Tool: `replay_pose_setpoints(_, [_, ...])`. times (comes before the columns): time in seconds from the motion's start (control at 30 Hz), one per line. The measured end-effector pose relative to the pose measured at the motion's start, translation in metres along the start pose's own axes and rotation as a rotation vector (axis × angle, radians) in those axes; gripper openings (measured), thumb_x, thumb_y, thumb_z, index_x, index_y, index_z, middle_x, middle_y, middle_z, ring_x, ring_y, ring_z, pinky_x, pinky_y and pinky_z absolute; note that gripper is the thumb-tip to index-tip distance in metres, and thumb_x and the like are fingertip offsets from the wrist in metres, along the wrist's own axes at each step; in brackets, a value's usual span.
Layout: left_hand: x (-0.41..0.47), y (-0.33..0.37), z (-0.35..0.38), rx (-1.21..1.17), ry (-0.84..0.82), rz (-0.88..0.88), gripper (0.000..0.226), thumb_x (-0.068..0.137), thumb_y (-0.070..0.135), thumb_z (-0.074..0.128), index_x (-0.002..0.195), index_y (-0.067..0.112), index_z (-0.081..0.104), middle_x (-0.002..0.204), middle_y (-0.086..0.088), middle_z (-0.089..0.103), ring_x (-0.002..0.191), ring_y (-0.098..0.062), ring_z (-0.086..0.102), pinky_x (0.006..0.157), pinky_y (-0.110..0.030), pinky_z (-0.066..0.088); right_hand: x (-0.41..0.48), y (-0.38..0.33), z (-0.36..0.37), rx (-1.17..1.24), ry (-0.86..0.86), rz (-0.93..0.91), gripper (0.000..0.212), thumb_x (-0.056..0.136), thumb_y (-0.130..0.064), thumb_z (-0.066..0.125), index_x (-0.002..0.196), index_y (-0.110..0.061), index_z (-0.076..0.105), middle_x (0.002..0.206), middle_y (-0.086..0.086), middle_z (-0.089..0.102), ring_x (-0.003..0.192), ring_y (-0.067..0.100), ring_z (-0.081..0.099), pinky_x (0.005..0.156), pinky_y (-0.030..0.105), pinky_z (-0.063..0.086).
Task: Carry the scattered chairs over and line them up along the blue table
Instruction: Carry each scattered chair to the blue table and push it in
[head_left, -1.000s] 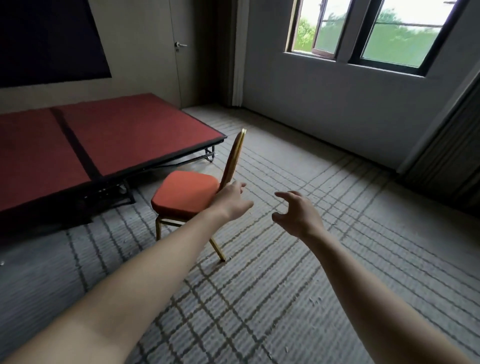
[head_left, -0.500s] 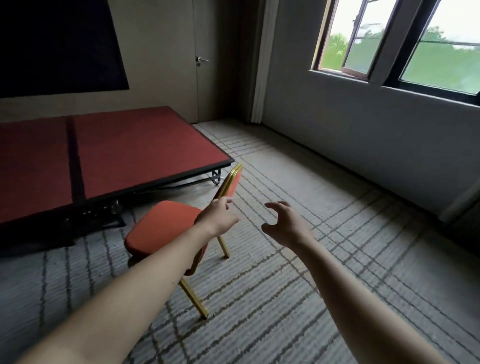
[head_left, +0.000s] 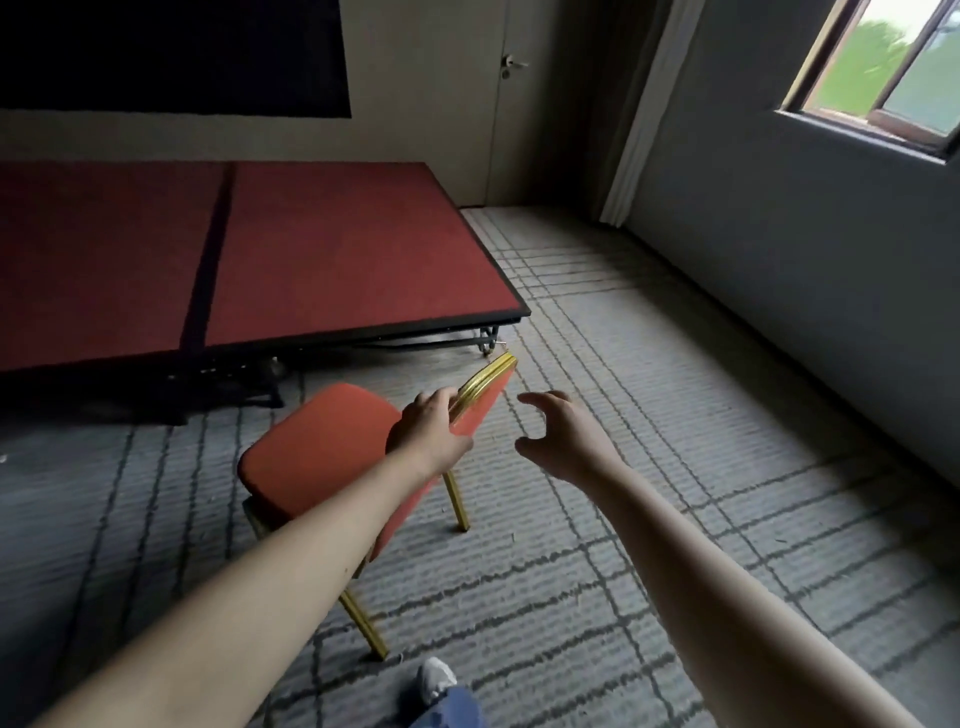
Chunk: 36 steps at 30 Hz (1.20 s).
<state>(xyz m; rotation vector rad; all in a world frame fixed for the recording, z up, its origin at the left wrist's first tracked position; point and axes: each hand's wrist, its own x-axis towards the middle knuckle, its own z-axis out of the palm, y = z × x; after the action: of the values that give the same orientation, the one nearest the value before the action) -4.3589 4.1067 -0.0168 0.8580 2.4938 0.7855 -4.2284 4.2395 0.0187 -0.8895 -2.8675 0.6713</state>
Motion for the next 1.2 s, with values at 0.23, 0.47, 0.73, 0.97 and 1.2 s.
replay_pose_setpoints(0.23, [0.087,-0.002,0.020,-0.047,-0.035,-0.112,0.082,0.076,0.035,0.066,0.146,0.028,0.026,0.151,-0.003,0.032,0.132,-0.025,0.042,0.106,-0.042,0.039,0.113,0.016,0.012,-0.052,-0.097,-0.145,0.070,0.075,-0.023,0.065,0.141,-0.026,0.046,0.141,0.000,0.048,0.127,0.022,0.047,0.098,0.034,0.045])
replay_pose_setpoints(0.47, [0.112,-0.012,0.033,-0.167,-0.113,-0.209,0.069,0.074,0.030,0.069,0.137,0.030,0.042,0.136,0.003,0.045,0.122,-0.018,0.049,0.102,-0.035,0.042,0.184,0.030,0.043,-0.198,-0.262,-0.296,0.066,0.076,-0.022,0.064,0.139,-0.033,0.048,0.142,-0.005,0.046,0.128,0.022,0.046,0.105,0.033,0.036])
replay_pose_setpoints(0.73, [0.120,-0.008,0.026,-0.299,-0.320,-0.341,0.080,0.080,0.031,0.071,0.147,0.028,0.028,0.141,0.004,0.038,0.123,-0.013,0.042,0.096,-0.024,0.034,0.237,0.044,0.065,-0.348,-0.349,-0.616,0.046,0.073,-0.037,0.061,0.119,-0.034,0.062,0.116,-0.006,0.061,0.114,0.021,0.054,0.107,0.039,0.031])
replay_pose_setpoints(0.97, [0.112,0.013,0.034,-0.313,-0.147,-0.537,0.080,0.073,0.029,0.075,0.144,0.024,0.038,0.138,0.005,0.047,0.120,-0.012,0.048,0.102,-0.027,0.040,0.266,0.057,0.060,-0.361,-0.461,-0.892,0.048,0.072,-0.045,0.063,0.116,-0.027,0.057,0.109,-0.001,0.054,0.108,0.023,0.049,0.085,0.035,0.044])
replay_pose_setpoints(1.2, [0.096,0.023,0.078,0.061,0.575,-0.593,0.039,0.059,0.044,0.070,0.096,0.031,0.068,0.102,0.018,0.064,0.094,-0.004,0.062,0.083,-0.024,0.049,0.276,0.071,0.068,-0.228,-0.458,-1.065,0.058,0.079,-0.052,0.057,0.131,-0.027,0.048,0.123,-0.002,0.054,0.115,0.023,0.052,0.093,0.040,0.042])
